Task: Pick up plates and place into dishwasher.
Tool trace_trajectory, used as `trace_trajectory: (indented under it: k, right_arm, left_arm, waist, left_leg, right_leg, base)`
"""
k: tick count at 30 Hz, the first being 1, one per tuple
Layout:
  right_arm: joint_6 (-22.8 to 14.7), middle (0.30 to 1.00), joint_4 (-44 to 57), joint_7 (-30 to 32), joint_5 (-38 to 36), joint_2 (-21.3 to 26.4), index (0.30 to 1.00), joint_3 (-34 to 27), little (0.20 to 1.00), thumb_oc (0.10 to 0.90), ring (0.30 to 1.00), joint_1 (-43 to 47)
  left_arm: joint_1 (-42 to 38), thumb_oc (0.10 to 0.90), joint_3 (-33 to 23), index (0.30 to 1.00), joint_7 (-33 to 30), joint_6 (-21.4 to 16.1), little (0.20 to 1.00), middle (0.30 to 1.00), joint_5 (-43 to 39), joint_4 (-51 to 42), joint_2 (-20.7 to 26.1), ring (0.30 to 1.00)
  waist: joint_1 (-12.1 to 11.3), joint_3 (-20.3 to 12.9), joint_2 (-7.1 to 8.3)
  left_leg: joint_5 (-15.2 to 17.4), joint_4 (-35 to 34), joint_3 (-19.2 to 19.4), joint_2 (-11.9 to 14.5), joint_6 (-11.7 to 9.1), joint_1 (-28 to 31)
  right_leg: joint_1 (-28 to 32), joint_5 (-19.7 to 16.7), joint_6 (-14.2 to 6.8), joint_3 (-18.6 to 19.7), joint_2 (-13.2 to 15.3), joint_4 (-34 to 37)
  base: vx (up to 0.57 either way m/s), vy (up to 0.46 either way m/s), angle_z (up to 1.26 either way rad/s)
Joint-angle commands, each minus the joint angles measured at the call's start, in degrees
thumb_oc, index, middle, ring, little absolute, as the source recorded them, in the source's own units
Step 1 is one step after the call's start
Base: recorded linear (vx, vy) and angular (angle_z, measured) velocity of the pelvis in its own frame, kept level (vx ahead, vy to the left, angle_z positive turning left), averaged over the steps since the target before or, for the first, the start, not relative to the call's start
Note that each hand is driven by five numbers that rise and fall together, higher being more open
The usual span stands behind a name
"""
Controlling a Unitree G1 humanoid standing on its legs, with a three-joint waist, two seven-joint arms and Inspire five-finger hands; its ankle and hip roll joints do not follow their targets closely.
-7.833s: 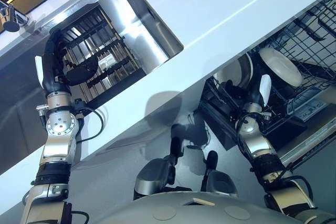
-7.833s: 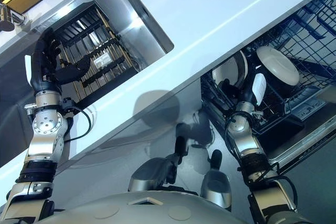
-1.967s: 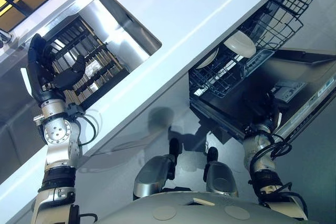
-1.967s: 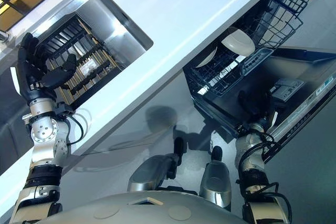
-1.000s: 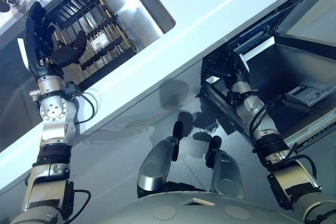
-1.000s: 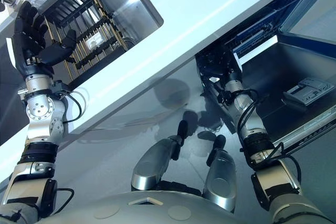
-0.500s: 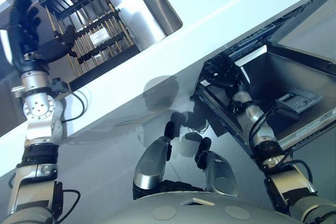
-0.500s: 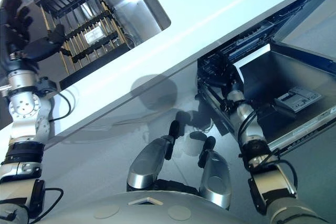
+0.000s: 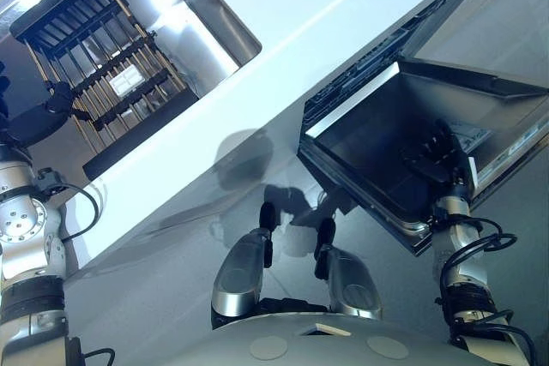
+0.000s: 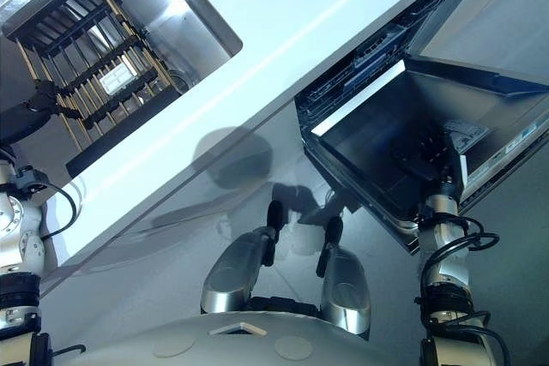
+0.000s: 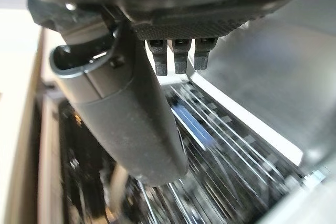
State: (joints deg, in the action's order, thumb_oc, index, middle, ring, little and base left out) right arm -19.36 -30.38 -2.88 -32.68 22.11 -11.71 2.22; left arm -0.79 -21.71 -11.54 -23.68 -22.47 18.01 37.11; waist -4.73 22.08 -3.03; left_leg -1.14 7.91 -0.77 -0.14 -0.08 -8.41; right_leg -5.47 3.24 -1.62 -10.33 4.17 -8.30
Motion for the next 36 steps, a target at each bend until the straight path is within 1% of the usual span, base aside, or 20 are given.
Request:
trace_trajectory:
  k: [1,3,5,6,9,11,12,15,17,18,20,22,24,26,28,29,32,36]
  right_arm:
    - [-5.8,0.900,2.6,3.1,-2.6,4.1,0.900,-3.1,0.900,0.800,0.900,2.7]
    - [-5.4,0.900,1.3,5.0,-4.2,5.4,0.900,-4.4,0.900,0.800,0.900,3.5]
    - [-5.3,0.900,0.0,7.1,-8.5,6.2,0.900,-5.8,0.900,0.800,0.900,4.2]
    - [-5.0,0.900,-0.5,8.1,-9.1,6.3,0.900,-6.3,0.900,0.800,0.900,4.3]
    - [-2.4,0.900,-3.0,9.5,-11.9,7.4,0.900,-7.7,0.900,0.800,0.900,4.6]
    - [-1.9,0.900,-4.6,10.8,-12.3,8.4,0.900,-8.5,0.900,0.800,0.900,4.7]
    - [-2.0,0.900,-5.1,12.5,-12.5,9.0,0.900,-8.9,0.900,0.800,0.900,4.8]
    - [-3.5,0.900,-6.3,17.5,-11.9,9.9,0.900,-10.4,0.900,0.800,0.900,5.2]
    - [-6.4,0.900,-7.0,22.9,-8.3,10.1,0.900,-11.1,0.900,0.800,0.900,5.3]
    - [-7.0,0.900,-6.8,25.3,-6.7,9.8,0.900,-11.3,0.900,0.800,0.900,5.4]
    - [-7.4,0.900,-7.2,28.6,-5.3,9.9,0.900,-11.4,0.900,0.800,0.900,5.7]
    - [-6.9,0.900,-7.9,29.3,-5.2,10.0,0.900,-11.4,0.900,0.800,0.900,5.9]
    - [-5.5,0.900,-9.2,26.8,-6.6,10.4,0.900,-11.7,0.900,0.800,0.900,6.1]
    - [-3.9,0.900,-10.6,21.1,-10.0,10.8,0.900,-11.9,0.900,0.800,0.900,6.0]
    - [-3.3,0.900,-11.2,17.5,-11.7,11.1,0.900,-11.8,0.900,0.800,0.900,6.0]
    - [-2.3,0.900,-11.4,14.2,-14.0,11.2,0.900,-11.6,0.900,0.800,0.900,6.1]
    - [-0.4,0.900,-11.9,5.0,-19.9,10.9,0.900,-11.5,0.900,0.800,0.900,6.5]
    - [0.9,0.900,-13.6,-4.2,-25.9,10.4,0.900,-11.3,0.900,0.800,0.900,7.4]
  left_arm:
    - [-3.7,0.800,5.8,0.900,0.3,-1.7,0.900,0.900,1.1,4.1,-3.6,0.900]
    - [-4.7,0.800,6.9,0.900,0.3,-0.9,0.900,0.900,1.5,4.2,-3.2,0.900]
    - [-5.7,0.800,8.2,0.900,0.8,-0.8,0.900,0.900,2.0,5.1,-2.8,0.900]
    - [-6.0,0.800,8.5,0.900,1.1,-0.9,0.900,0.900,2.1,5.7,-2.6,0.900]
    - [-6.7,0.800,9.4,0.900,1.7,-0.2,0.900,0.900,1.7,7.3,-2.0,0.900]
    - [-7.0,0.800,9.6,0.900,1.9,-0.1,0.900,0.900,1.5,8.3,-1.8,0.900]
    - [-6.9,0.800,9.6,0.900,1.8,-0.1,0.900,0.900,1.0,8.6,-1.8,0.900]
    - [-6.9,0.800,9.3,0.900,2.1,-0.6,0.900,0.900,-0.9,9.5,-2.2,0.900]
    - [-6.9,0.800,9.1,0.900,2.2,-0.7,0.900,0.900,-1.3,9.8,-2.8,0.900]
    - [-6.9,0.800,9.3,0.900,2.1,-0.8,0.900,0.900,-1.0,10.0,-3.2,0.900]
    - [-6.9,0.800,9.6,0.900,1.9,-1.1,0.900,0.900,-0.9,10.6,-3.9,0.900]
    - [-6.8,0.800,9.9,0.900,1.5,-1.9,0.900,0.900,-1.1,11.6,-4.5,0.900]
    - [-6.7,0.800,9.9,0.900,1.4,-2.2,0.900,0.900,-1.4,12.0,-5.0,0.900]
    - [-6.4,0.800,9.6,0.900,1.8,-2.3,0.900,0.900,-2.5,11.8,-5.3,0.900]
    - [-6.2,0.800,9.4,0.900,2.1,-2.4,0.900,0.900,-3.6,11.2,-5.3,0.900]
    - [-6.1,0.800,9.1,0.900,2.5,-2.7,0.900,0.900,-4.6,10.8,-5.4,0.900]
    - [-5.8,0.800,8.1,0.900,3.5,-3.4,0.900,0.900,-6.4,8.9,-5.5,0.900]
    - [-6.3,0.800,7.5,0.900,4.4,-3.8,0.900,0.900,-7.9,6.6,-5.0,0.900]
  waist:
    - [3.0,-2.3,2.48]
    - [3.4,-2.6,2.34]
    - [4.1,-2.9,2.18]
    - [4.2,-3.0,2.09]
    - [4.8,-3.1,1.76]
    - [5.2,-2.9,1.52]
    - [5.4,-2.7,1.34]
    - [5.8,-2.1,0.74]
    - [6.1,-1.8,0.24]
    - [6.2,-1.7,0.01]
    - [6.3,-1.5,-0.66]
    - [6.5,-1.4,-1.41]
    - [6.7,-1.4,-2.07]
    - [6.9,-1.1,-2.78]
    - [7.0,-0.7,-3.20]
    - [7.1,-0.3,-3.42]
    - [7.2,1.1,-3.46]
    - [6.6,3.1,-2.94]
  left_leg:
    - [6.3,-3.1,2.2,-2.9,3.9,3.6]
    - [6.6,-2.4,2.3,-2.6,3.5,3.9]
    - [7.2,-0.7,2.1,-2.1,3.0,4.0]
    - [7.4,-0.1,2.0,-1.9,2.8,3.9]
    - [7.8,2.5,1.5,-1.0,1.9,3.7]
    - [7.9,4.0,1.4,-0.4,1.2,3.4]
    - [7.8,5.1,1.4,0.0,0.9,3.0]
    - [8.0,7.1,1.5,1.0,0.3,1.9]
    - [8.1,8.2,1.5,1.3,0.0,1.2]
    - [8.1,8.5,1.5,1.4,0.0,1.0]
    - [7.9,8.9,1.4,1.5,-0.1,0.7]
    - [7.8,9.3,1.3,1.5,-0.3,0.3]
    - [7.8,9.7,1.2,1.4,-0.4,-0.1]
    - [7.8,10.4,1.0,1.2,-0.4,-0.7]
    - [8.0,11.1,1.0,1.1,-0.4,-1.4]
    - [8.2,12.1,1.1,0.9,-0.3,-2.1]
    - [9.3,15.8,1.3,0.4,0.3,-5.2]
    - [11.0,23.5,1.6,-0.9,1.0,-11.1]
  right_leg:
    - [-4.2,1.8,-3.0,1.4,-0.9,-3.4]
    - [-3.4,2.3,-2.5,1.5,-1.2,-3.3]
    - [-2.6,3.0,-1.8,1.8,-1.6,-3.6]
    - [-2.4,3.4,-1.6,1.9,-1.7,-4.0]
    - [-2.0,4.4,-0.7,1.8,-1.7,-5.5]
    - [-1.9,5.0,-0.1,1.7,-1.6,-6.6]
    - [-2.0,5.4,0.3,1.8,-1.5,-7.6]
    - [-2.9,6.9,1.2,1.8,-1.4,-10.3]
    - [-3.5,7.9,1.7,2.0,-1.4,-12.2]
    - [-3.8,8.2,1.9,2.1,-1.4,-12.8]
    - [-4.1,9.2,2.4,2.3,-1.4,-14.3]
    - [-4.7,10.2,2.9,2.5,-1.2,-16.0]
    - [-5.5,11.2,3.4,2.6,-0.9,-18.0]
    - [-6.3,12.1,3.9,2.7,-0.6,-19.8]
    - [-7.3,12.8,4.3,2.8,-0.4,-21.4]
    - [-8.4,13.3,4.5,2.8,-0.3,-22.8]
    - [-12.0,14.6,5.4,3.0,-0.6,-27.4]
    - [-16.5,16.3,6.3,3.0,-1.0,-33.8]
  base:
    - [0.04,-0.132,-0.13]
    - [0.03,-0.144,-0.04]
    - [0.04,-0.153,-0.01]
    - [0.06,-0.135,-0.02]
    - [0.07,-0.119,-0.09]
    - [0.06,-0.083,-0.04]
    - [0.05,-0.071,-0.01]
    - [0.03,-0.075,-0.12]
    - [0.03,-0.062,-0.16]
    - [0.04,-0.056,-0.05]
    - [0.05,-0.034,-0.07]
    - [0.05,0.004,-0.05]
    - [0.07,0.018,-0.09]
    - [0.03,0.012,-0.02]
    - [0.00,0.013,0.02]
    - [-0.05,0.018,-0.03]
    - [-0.07,-0.002,-0.10]
    - [-0.08,-0.005,-0.01]
